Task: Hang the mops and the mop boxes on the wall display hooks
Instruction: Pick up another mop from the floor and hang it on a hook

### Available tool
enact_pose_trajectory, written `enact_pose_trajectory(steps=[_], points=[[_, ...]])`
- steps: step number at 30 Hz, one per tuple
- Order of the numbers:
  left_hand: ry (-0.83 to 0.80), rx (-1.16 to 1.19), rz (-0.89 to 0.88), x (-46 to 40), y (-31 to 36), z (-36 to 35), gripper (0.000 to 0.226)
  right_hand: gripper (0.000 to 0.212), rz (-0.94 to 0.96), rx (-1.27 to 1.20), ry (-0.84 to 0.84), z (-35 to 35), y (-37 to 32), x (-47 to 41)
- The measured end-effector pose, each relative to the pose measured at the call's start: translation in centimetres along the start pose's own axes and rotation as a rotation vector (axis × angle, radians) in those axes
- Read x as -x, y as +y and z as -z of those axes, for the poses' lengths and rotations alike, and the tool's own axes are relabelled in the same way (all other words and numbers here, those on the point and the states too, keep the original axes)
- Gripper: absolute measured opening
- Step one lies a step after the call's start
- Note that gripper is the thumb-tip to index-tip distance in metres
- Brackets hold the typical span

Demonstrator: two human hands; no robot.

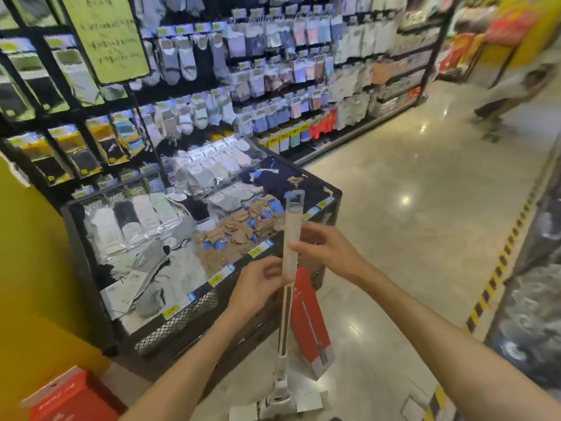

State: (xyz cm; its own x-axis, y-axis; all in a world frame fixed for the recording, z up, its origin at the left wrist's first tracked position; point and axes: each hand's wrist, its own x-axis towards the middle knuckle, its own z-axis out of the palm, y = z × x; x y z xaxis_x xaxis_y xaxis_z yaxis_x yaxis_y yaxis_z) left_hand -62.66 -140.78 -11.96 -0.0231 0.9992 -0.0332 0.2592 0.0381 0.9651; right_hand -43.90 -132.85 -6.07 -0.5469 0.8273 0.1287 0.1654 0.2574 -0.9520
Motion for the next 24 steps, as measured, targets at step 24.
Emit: enact_pose_trajectory(steps=[24], points=[[-0.36,0.09,-0.274,-29.8,21.7,-33.2,0.023,0.011,0.065,0.03,0.489,45.2,0.5,0.9]])
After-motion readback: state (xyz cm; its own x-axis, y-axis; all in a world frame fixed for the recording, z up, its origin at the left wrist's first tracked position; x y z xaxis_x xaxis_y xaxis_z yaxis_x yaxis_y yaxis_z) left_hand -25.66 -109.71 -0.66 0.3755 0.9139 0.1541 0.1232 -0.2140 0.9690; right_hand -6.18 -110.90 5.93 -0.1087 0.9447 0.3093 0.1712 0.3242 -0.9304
